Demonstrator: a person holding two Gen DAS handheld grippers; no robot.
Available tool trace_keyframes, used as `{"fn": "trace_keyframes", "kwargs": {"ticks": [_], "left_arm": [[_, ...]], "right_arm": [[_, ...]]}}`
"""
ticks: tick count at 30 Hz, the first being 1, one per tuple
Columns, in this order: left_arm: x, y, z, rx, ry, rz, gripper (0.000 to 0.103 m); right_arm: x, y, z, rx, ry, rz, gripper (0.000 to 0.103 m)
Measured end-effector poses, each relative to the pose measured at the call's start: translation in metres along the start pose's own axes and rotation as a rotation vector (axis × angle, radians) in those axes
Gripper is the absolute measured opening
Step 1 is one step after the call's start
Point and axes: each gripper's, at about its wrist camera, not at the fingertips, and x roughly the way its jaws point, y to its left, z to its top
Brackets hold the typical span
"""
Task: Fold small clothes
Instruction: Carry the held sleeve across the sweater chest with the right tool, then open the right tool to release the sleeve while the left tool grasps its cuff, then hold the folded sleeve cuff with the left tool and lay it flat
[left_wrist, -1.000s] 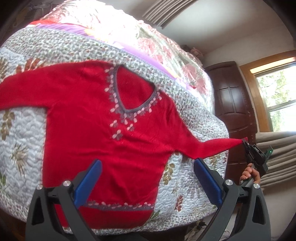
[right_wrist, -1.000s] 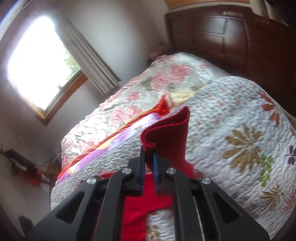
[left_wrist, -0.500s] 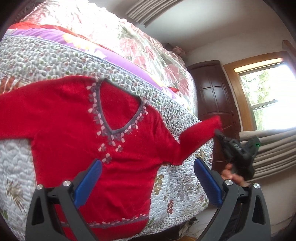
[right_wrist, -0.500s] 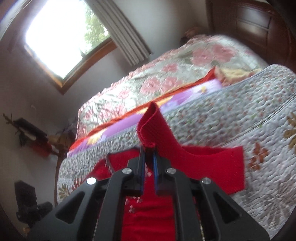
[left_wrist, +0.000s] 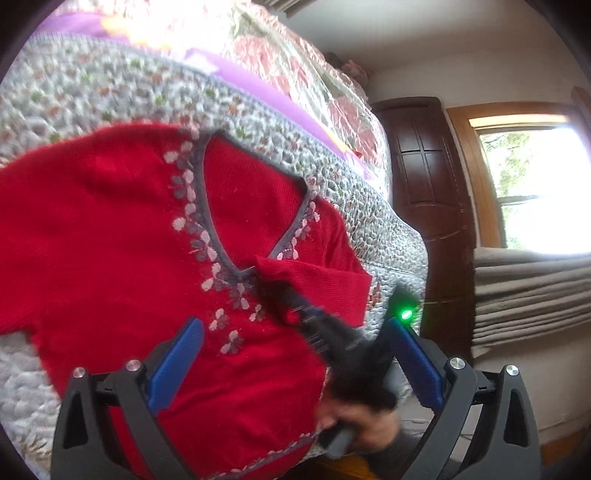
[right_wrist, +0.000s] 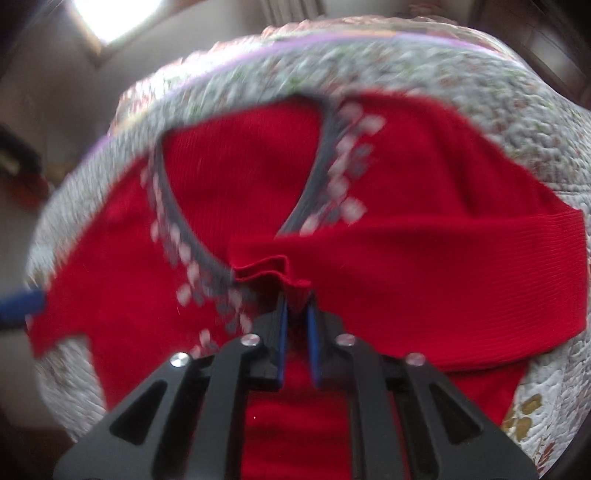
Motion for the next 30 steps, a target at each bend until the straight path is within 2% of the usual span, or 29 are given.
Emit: {"fn": "trace_keyframes", "kwargs": {"ticks": [3, 5, 8, 11, 14, 16, 20, 22, 23, 25, 26, 27, 30], "left_arm": [[0.026, 0.018, 0.010, -0.080, 0.029, -0.092, 0.099], [0.045, 0.025, 0.013, -0.125, 0.062, -0.146, 0.099], [0.078, 0.035, 0.017, -0.164, 0.105, -0.165, 0.099], [0.113, 0.041, 0.019, -0.181, 0.151, -0.145, 0.099], [0.135, 0.042, 0.019, -0.172, 0.177, -0.072, 0.099], [0.145, 0.039, 0.019, -0.176, 0.189, -0.076, 0.099], [0.153, 0.030, 0.018, -0.143, 0.199, -0.019, 0.099], [0.155, 0.023, 0.016, -0.119, 0.201, 0.031, 0.095], [0.157, 0.020, 0.016, -0.107, 0.207, 0.069, 0.088], [0.161, 0.013, 0.015, -0.071, 0.231, 0.137, 0.057], [0.163, 0.012, 0.015, -0.065, 0.244, 0.168, 0.028], [0.164, 0.012, 0.015, -0.065, 0.252, 0.201, 0.010], [0.160, 0.007, 0.015, -0.053, 0.255, 0.224, 0.006]], "right_arm": [[-0.002, 0.015, -0.016, -0.060, 0.003, -0.022, 0.028], [-0.013, 0.014, -0.029, -0.047, 0.030, -0.008, 0.031], [-0.042, -0.001, -0.060, 0.019, 0.076, 0.025, 0.032], [-0.081, -0.014, -0.102, 0.067, 0.116, 0.034, 0.034], [-0.114, -0.028, -0.137, 0.097, 0.148, 0.015, 0.038], [-0.129, -0.036, -0.156, 0.130, 0.169, 0.001, 0.040], [-0.155, -0.044, -0.181, 0.206, 0.183, -0.004, 0.040], [-0.171, -0.044, -0.186, 0.239, 0.165, 0.001, 0.040], [-0.180, -0.045, -0.187, 0.256, 0.154, 0.006, 0.040], [-0.197, -0.047, -0.188, 0.282, 0.130, 0.015, 0.040], [-0.201, -0.046, -0.186, 0.288, 0.120, 0.016, 0.040], [-0.205, -0.044, -0.185, 0.290, 0.112, 0.015, 0.040], [-0.223, -0.044, -0.181, 0.302, 0.078, 0.006, 0.041]]}}
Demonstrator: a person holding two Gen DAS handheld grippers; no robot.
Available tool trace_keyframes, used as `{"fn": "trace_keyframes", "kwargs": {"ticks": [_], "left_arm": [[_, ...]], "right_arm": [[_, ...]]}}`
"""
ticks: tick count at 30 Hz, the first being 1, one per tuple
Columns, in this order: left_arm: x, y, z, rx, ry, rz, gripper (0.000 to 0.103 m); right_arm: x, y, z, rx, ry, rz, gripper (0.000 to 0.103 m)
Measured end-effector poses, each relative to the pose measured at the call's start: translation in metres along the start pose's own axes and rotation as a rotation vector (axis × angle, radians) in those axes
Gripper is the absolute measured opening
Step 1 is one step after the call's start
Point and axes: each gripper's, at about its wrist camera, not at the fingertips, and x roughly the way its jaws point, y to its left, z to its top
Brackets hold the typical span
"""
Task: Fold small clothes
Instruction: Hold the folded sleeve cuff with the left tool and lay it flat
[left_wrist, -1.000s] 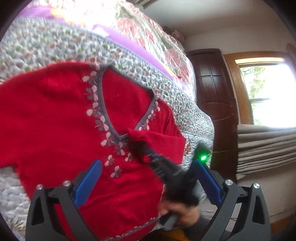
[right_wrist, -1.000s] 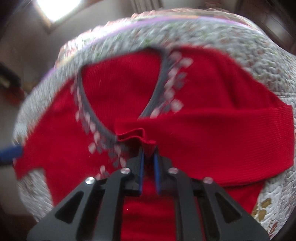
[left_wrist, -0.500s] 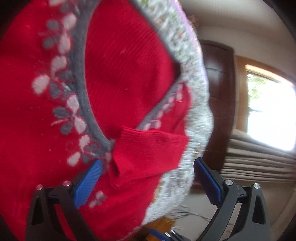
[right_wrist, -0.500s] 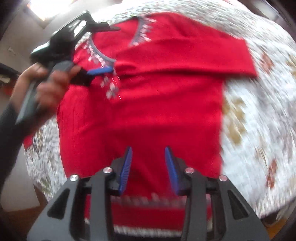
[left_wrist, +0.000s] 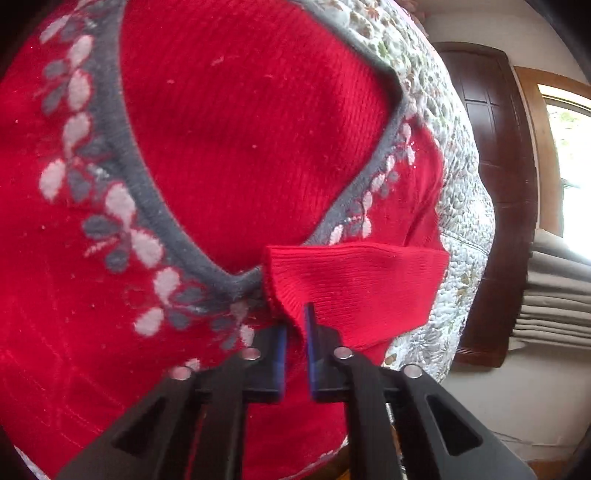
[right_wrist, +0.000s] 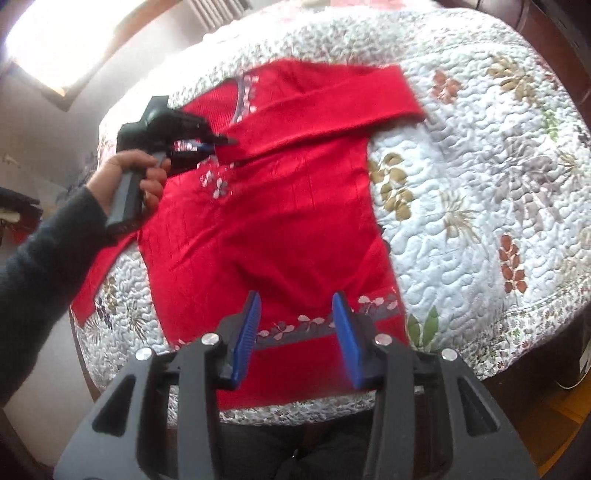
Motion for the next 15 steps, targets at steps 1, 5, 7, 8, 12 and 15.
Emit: {"fn": "trace_keyframes", "kwargs": {"ticks": [1, 5, 7, 8, 12, 15], "left_arm": [[-0.005, -0.006, -0.002, 0.023, -0.006, 0.019, 0.006], [-0.030, -0.033, -0.007, 0.117, -0.040, 0.029, 0.006], [-0.044, -0.045, -0.010, 0.152, -0.055, 0.022, 0.005], [-0.052, -0.050, -0.011, 0.169, -0.061, 0.016, 0.005], [-0.090, -0.058, -0.016, 0.222, -0.094, 0.006, 0.005], [-0.116, -0.060, -0.017, 0.250, -0.123, 0.004, 0.005]], "right_arm": [[-0.006, -0.002, -0.001, 0.008, -0.011, 0.001, 0.041], [-0.017, -0.003, -0.006, 0.036, -0.030, 0.004, 0.041], [-0.018, -0.003, -0.009, 0.047, -0.034, 0.007, 0.041], [-0.018, -0.002, -0.012, 0.055, -0.034, 0.011, 0.041], [-0.017, 0.002, -0.016, 0.080, -0.031, 0.027, 0.041], [-0.019, 0.004, -0.018, 0.091, -0.036, 0.030, 0.041]]}}
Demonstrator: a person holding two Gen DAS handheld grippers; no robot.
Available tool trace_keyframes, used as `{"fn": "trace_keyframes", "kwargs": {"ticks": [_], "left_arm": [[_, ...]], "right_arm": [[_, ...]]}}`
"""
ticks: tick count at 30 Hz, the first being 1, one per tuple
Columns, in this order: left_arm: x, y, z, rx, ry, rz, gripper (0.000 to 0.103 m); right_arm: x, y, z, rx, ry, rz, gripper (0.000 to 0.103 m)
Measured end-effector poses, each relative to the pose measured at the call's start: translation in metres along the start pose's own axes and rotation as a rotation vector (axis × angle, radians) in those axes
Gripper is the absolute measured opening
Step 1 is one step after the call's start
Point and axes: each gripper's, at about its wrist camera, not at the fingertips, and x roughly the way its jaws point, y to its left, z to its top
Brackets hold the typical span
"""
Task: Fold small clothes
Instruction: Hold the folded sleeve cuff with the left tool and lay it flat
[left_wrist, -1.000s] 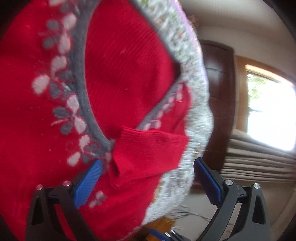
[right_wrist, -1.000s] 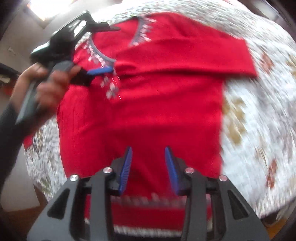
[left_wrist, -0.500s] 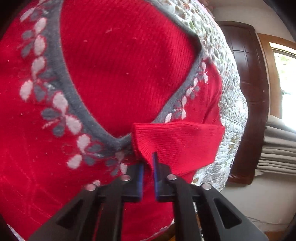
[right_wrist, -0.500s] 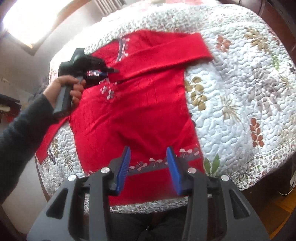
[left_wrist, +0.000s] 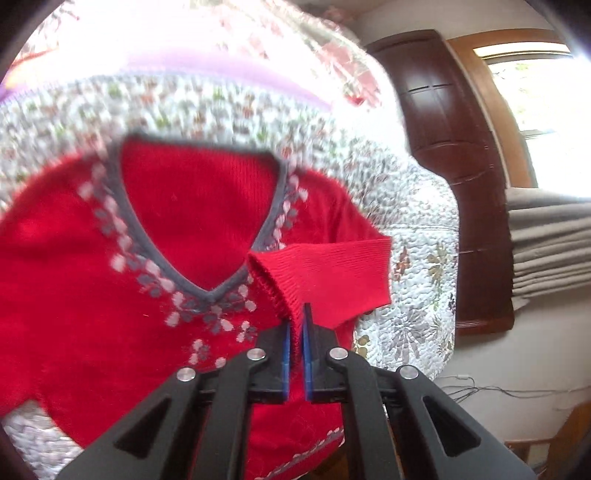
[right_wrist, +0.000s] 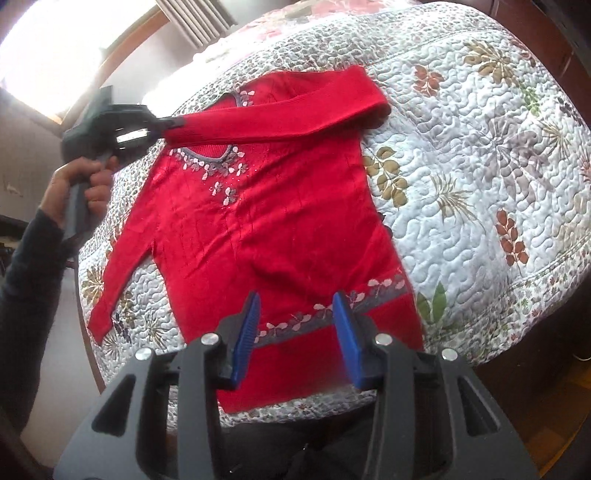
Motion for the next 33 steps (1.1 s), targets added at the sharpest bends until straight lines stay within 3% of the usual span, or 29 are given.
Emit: {"fn": "trace_keyframes", "kwargs": {"ticks": [6, 14, 33], "left_arm": [[-0.040, 0.016, 0.006, 0.020, -0.041, 0.030, 0.004], [-0.081, 0.065, 0.001, -0.003, -0.064, 0.070, 0.004], [-0.078, 0.159, -0.022, -0.139, -0.050, 0.109, 0.004]], "right_arm": [[-0.004, 0.005, 0.000, 0.005, -0.012, -0.001, 0.041], [-0.001, 0.011, -0.001, 0.003, -0.003, -0.004, 0.041], [0.014, 0.007, -0.001, -0.002, 0.045, -0.018, 0.041]]}}
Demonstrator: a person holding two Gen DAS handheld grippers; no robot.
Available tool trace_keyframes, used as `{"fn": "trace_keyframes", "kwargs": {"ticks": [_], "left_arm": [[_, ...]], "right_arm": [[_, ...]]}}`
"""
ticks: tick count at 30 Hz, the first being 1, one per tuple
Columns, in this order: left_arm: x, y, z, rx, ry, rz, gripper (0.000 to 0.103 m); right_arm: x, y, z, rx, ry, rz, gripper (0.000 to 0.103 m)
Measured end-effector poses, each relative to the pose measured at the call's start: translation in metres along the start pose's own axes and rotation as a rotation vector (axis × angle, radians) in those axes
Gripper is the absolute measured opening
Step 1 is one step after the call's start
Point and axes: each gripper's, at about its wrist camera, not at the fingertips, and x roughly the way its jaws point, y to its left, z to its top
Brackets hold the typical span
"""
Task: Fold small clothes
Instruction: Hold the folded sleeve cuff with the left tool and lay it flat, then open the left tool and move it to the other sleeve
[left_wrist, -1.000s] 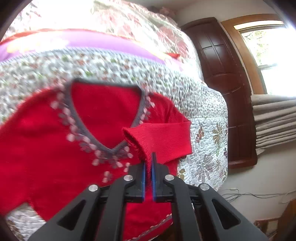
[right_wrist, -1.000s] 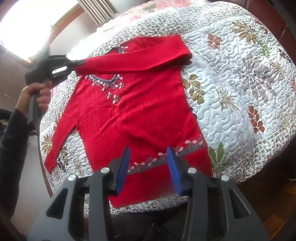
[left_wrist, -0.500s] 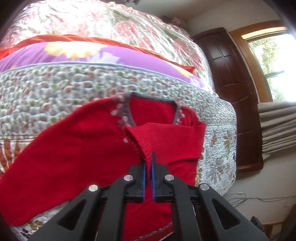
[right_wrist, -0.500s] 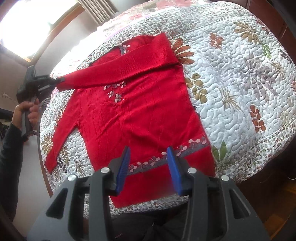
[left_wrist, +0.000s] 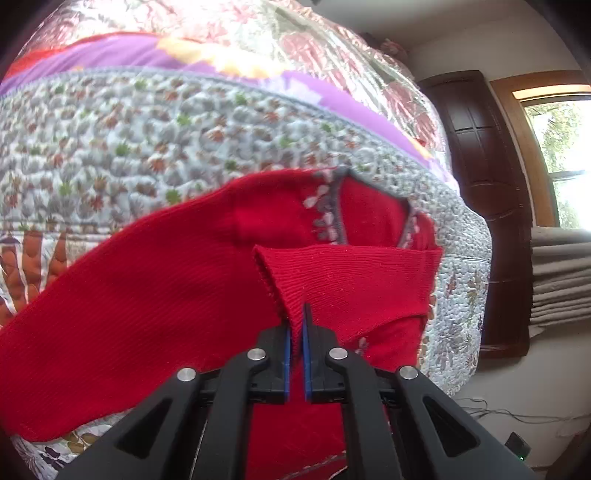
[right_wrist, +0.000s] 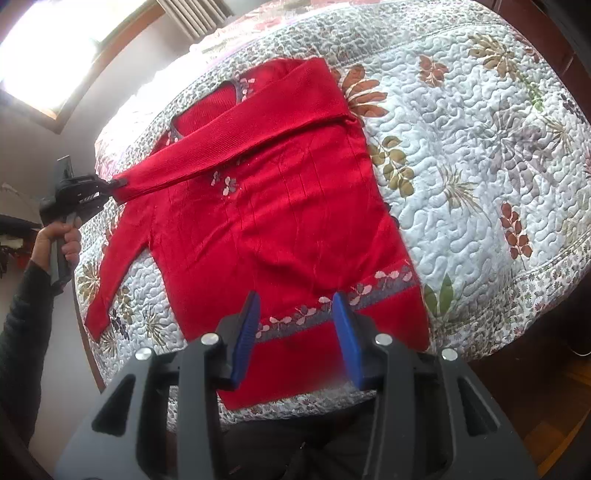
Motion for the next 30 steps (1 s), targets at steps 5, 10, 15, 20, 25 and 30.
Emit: {"fn": "trace_keyframes", "kwargs": {"ticks": [5, 10, 15, 20, 25, 30], "left_arm": [[0.018, 0.026, -0.005, -0.049, 0.023, 0.013, 0.004], [0.034, 0.043, -0.007, -0.075, 0.043, 0.028, 0.004], [0.046, 0.055, -0.006, -0.093, 0.034, 0.079, 0.015], [0.012, 0.058, -0.013, -0.142, -0.116, 0.100, 0.029], [0.031, 0.030, -0.030, -0.087, -0.070, -0.063, 0.034], [0.066, 0.051, -0.035, -0.156, -0.015, -0.020, 0.033]], "right_arm": [[0.003, 0.000, 0.000, -0.005, 0.011, -0.005, 0.041], [0.009, -0.006, 0.001, 0.006, 0.030, -0.013, 0.041], [0.014, -0.008, 0.003, 0.001, 0.047, -0.013, 0.041], [0.014, -0.010, 0.006, 0.009, 0.046, -0.005, 0.041], [0.019, -0.010, 0.011, 0.011, 0.056, 0.003, 0.042], [0.015, -0.003, 0.015, -0.016, 0.043, 0.005, 0.045]]}}
